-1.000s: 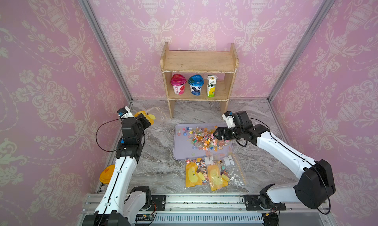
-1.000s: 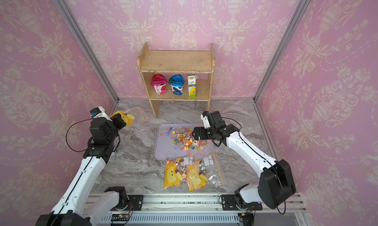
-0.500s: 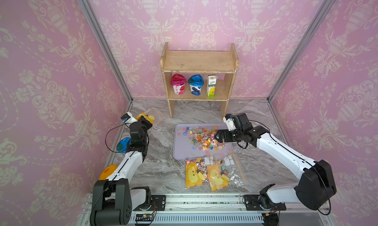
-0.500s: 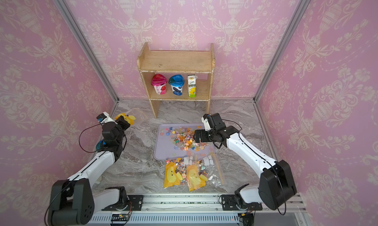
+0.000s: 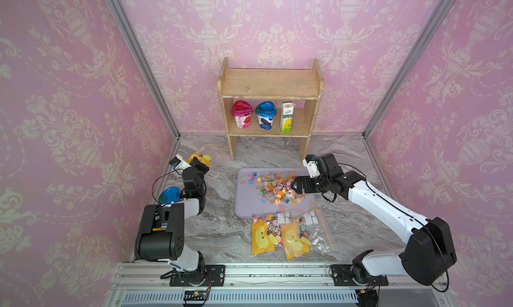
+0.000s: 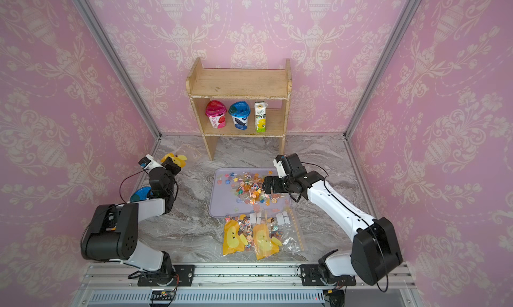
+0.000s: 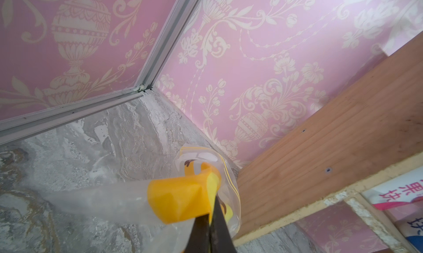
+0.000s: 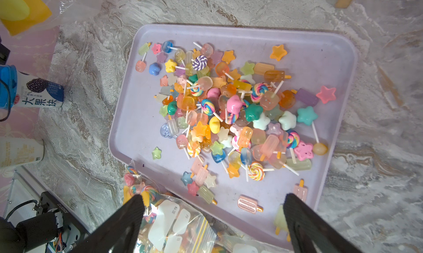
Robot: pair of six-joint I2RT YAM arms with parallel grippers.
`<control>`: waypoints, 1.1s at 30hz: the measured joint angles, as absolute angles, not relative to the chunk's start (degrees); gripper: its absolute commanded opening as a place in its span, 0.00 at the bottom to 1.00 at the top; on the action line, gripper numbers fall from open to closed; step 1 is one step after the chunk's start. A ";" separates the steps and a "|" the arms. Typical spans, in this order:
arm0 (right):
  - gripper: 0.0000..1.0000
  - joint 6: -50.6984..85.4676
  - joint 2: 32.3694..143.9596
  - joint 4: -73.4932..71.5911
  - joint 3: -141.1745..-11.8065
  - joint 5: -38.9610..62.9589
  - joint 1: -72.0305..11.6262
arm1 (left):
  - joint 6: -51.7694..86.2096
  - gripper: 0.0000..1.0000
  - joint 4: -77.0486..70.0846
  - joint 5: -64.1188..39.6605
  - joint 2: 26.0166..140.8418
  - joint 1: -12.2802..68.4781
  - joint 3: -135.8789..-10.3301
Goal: Pour candies out of the ziploc bag
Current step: Place the ziploc bag at the center of the board.
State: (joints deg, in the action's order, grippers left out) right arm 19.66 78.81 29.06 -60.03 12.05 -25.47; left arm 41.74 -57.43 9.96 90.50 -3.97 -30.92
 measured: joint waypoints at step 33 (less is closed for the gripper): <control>0.98 19.49 78.81 29.50 -60.03 12.19 -25.45 | 42.26 0.99 -35.81 8.25 75.70 -3.57 -34.65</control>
State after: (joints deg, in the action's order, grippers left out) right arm 19.49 78.81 29.50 -60.03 12.19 -25.45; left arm 42.26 -35.81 8.25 75.70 -3.57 -34.65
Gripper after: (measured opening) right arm 0.976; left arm 0.992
